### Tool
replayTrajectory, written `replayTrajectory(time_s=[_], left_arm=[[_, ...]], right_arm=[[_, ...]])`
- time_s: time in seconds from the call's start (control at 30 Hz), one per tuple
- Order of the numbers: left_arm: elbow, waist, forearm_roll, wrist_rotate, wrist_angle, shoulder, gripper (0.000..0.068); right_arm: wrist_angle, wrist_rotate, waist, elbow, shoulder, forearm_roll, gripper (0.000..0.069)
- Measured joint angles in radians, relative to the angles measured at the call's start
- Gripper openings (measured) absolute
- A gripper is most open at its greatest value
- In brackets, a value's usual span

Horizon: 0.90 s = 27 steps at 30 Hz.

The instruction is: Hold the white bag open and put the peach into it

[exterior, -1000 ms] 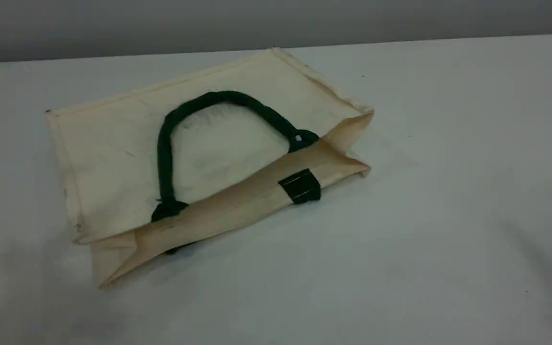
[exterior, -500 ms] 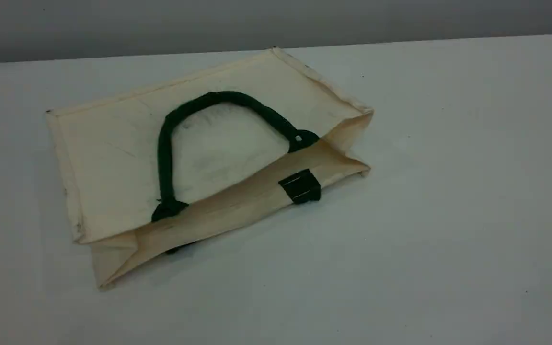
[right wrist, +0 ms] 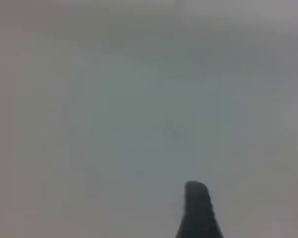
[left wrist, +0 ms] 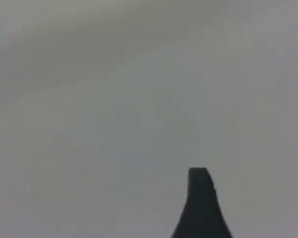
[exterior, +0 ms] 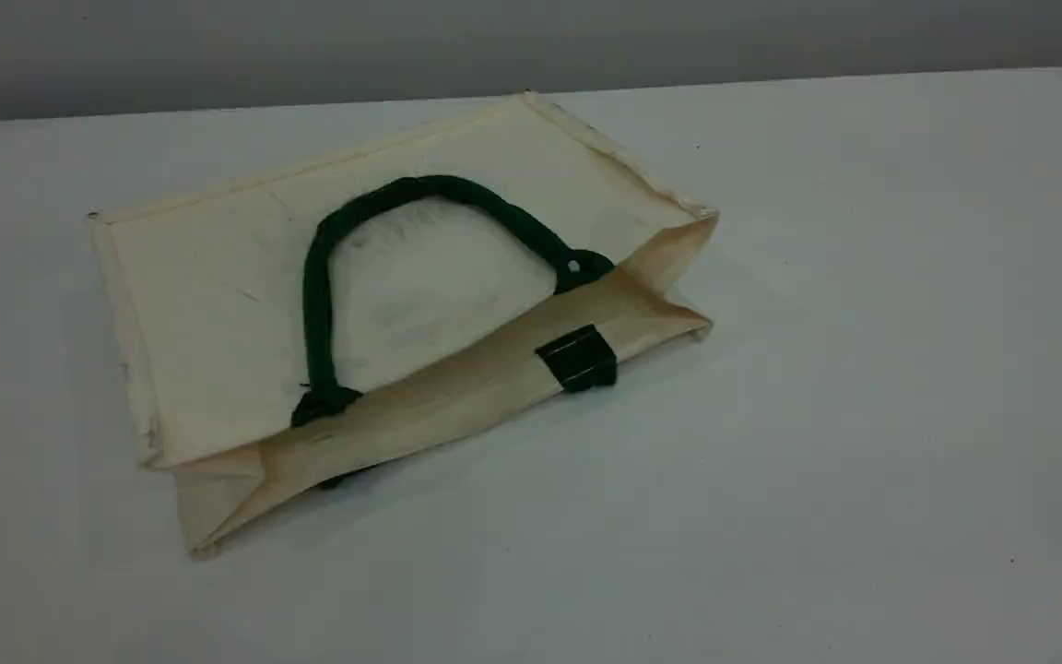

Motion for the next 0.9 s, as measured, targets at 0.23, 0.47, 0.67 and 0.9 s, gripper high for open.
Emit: replayTrajectory(time_s=[0.23,0.47,0.67,0.9], left_arm=[[0.02,0.0,-0.004,-0.049,-0.025,-0.119,0.047],[0.038,0.0,-0.004,-0.091,-0.013,-0.15,0.047],[0.062,0.0,-0.006,-0.125,-0.02,-0.156,0.047],[0.16,0.0,-0.002,-0.124,-0.105,-0.223,0.047]], right_arm=[[-0.024,0.005,0.0,0.005,-0.108,0.009,0.0407],[0.193,0.009,-0.002,0.098,-0.289,0.008,0.0407],[0.153,0.017,-0.002,0.198,-0.435,0.019,0.0407],[0.187,0.086,-0.002,0.286,-0.49,0.017,0.0407]])
